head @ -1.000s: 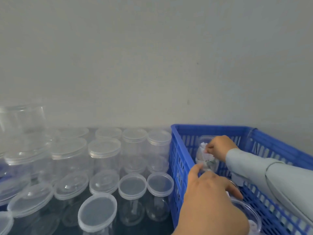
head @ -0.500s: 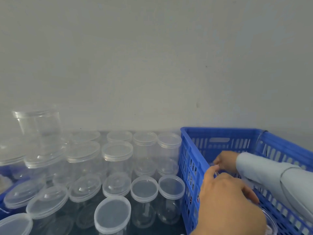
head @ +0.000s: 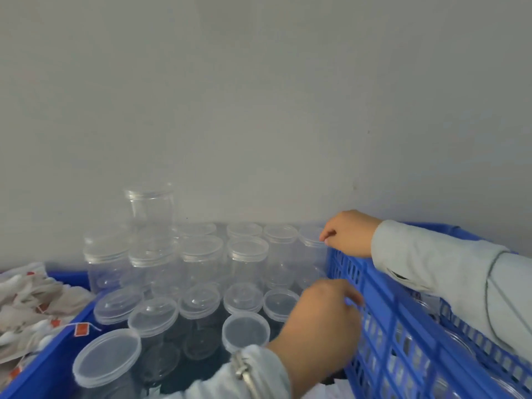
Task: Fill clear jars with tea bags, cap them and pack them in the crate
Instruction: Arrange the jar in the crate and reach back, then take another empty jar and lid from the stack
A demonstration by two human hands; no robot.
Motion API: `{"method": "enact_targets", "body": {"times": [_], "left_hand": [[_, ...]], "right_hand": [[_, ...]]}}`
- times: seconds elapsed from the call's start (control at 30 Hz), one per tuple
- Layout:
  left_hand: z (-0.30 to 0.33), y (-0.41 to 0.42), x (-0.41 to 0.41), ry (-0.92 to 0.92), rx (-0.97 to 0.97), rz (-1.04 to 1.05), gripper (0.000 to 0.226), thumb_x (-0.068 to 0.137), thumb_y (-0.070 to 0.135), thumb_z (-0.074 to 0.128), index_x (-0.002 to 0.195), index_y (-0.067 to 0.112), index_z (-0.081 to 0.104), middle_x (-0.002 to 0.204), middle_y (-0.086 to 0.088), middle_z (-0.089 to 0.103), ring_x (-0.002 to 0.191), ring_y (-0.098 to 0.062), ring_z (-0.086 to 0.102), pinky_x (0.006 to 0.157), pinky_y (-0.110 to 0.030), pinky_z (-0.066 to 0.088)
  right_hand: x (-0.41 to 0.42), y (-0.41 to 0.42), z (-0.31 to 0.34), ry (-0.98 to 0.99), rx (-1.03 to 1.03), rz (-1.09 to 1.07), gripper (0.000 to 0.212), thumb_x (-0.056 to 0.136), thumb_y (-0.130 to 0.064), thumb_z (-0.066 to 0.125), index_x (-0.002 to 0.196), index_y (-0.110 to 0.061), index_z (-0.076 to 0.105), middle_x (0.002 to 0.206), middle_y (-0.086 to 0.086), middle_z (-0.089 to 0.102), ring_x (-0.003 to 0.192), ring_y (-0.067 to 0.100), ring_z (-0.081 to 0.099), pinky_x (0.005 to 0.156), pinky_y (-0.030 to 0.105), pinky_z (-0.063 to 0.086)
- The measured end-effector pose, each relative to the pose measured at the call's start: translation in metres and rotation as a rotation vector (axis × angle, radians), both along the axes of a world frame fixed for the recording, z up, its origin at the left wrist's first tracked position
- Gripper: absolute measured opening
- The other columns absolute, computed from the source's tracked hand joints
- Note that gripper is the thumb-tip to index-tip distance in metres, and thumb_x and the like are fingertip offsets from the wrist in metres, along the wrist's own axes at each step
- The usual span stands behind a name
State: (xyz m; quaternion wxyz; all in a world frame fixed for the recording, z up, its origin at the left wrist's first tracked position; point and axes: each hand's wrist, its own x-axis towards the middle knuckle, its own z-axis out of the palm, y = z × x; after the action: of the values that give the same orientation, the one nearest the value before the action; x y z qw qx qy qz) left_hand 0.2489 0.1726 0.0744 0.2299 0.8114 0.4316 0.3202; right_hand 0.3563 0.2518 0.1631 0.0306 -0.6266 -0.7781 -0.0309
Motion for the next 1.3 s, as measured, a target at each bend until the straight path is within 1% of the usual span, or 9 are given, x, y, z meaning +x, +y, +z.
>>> {"method": "enact_targets", "body": {"times": [0.1,0.2,0.37,0.43,0.53,0.6,0.83,1.07,1.3], "left_hand": [[-0.019,-0.003,-0.081,-0.089,-0.112,0.172,0.028,0.09,0.01,0.044,0.087,0.033,0.061,0.071,0.012,0.055,0.05,0.002,0.049,0.046,-0.004,0.035],[-0.037,-0.021,-0.145,-0.079,-0.193,0.253,0.027,0.091,0.013,0.051,0.081,0.038,0.059,0.086,0.02,0.063,0.071,0.008,0.057,0.059,0.0,0.039],[-0.076,-0.067,-0.24,-0.333,-0.394,0.361,0.016,0.093,0.02,0.057,0.09,0.036,0.058,0.093,0.02,0.062,0.09,0.007,0.059,0.084,-0.002,0.04],[-0.08,-0.087,-0.258,-0.135,-0.345,0.251,0.029,0.096,0.011,0.051,0.08,0.031,0.066,0.081,0.014,0.063,0.084,-0.004,0.058,0.075,-0.001,0.041],[-0.089,-0.083,-0.277,-0.058,-0.28,0.434,0.039,0.09,-0.002,0.055,0.063,0.021,0.069,0.068,0.003,0.064,0.073,-0.012,0.06,0.063,-0.002,0.042],[-0.093,-0.085,-0.276,-0.089,-0.341,0.424,0.021,0.088,0.006,0.058,0.08,0.023,0.067,0.079,0.01,0.067,0.072,0.005,0.061,0.067,-0.001,0.041],[-0.098,-0.08,-0.276,-0.215,-0.364,0.45,0.025,0.086,0.004,0.058,0.08,0.028,0.062,0.08,0.012,0.067,0.076,0.002,0.062,0.069,-0.004,0.044],[-0.102,-0.081,-0.28,-0.381,-0.187,0.466,0.023,0.087,0.013,0.063,0.088,0.035,0.062,0.08,0.019,0.066,0.068,0.008,0.058,0.06,-0.006,0.043],[-0.096,-0.09,-0.278,-0.449,-0.126,0.278,0.08,0.053,0.07,0.068,0.121,0.069,0.025,0.127,0.03,0.041,0.113,0.008,0.05,0.089,-0.013,0.047]], "right_hand": [[-0.042,-0.003,-0.011,-0.175,-0.111,0.022,0.035,0.095,-0.023,0.047,0.124,-0.01,0.062,0.128,0.007,0.06,0.117,0.025,0.055,0.099,0.031,0.042],[-0.079,0.009,-0.029,-0.187,-0.163,-0.032,0.049,0.094,-0.039,0.05,0.133,-0.008,0.051,0.135,0.009,0.054,0.121,0.027,0.051,0.1,0.031,0.041],[-0.116,0.038,-0.088,0.505,-0.172,-0.102,0.078,0.08,-0.05,0.068,0.141,-0.011,0.039,0.142,0.007,0.046,0.127,0.026,0.047,0.108,0.034,0.036],[-0.13,0.042,-0.111,0.834,-0.119,-0.149,0.088,0.071,-0.044,0.079,0.141,-0.012,0.037,0.142,0.006,0.046,0.127,0.026,0.046,0.107,0.032,0.035],[-0.142,0.048,-0.141,1.024,-0.013,-0.295,0.096,0.062,-0.043,0.086,0.139,-0.01,0.037,0.136,0.011,0.051,0.123,0.03,0.051,0.105,0.04,0.04],[-0.146,0.051,-0.151,1.064,0.055,-0.361,0.091,0.063,-0.039,0.086,0.136,-0.007,0.041,0.132,0.014,0.055,0.118,0.032,0.054,0.101,0.044,0.043],[-0.141,0.044,-0.158,1.125,0.207,-0.394,0.086,0.07,-0.036,0.082,0.137,-0.005,0.037,0.136,0.015,0.049,0.12,0.036,0.05,0.095,0.04,0.04],[-0.153,-0.025,-0.147,1.266,0.525,-0.161,0.085,0.067,-0.043,0.078,0.137,-0.019,0.036,0.123,-0.001,0.044,0.108,0.013,0.047,0.083,0.025,0.036],[-0.21,-0.128,-0.203,0.957,0.111,0.403,0.084,0.049,-0.057,0.072,0.125,-0.042,0.039,0.117,-0.022,0.037,0.112,-0.012,0.042,0.084,0.003,0.038]]}}
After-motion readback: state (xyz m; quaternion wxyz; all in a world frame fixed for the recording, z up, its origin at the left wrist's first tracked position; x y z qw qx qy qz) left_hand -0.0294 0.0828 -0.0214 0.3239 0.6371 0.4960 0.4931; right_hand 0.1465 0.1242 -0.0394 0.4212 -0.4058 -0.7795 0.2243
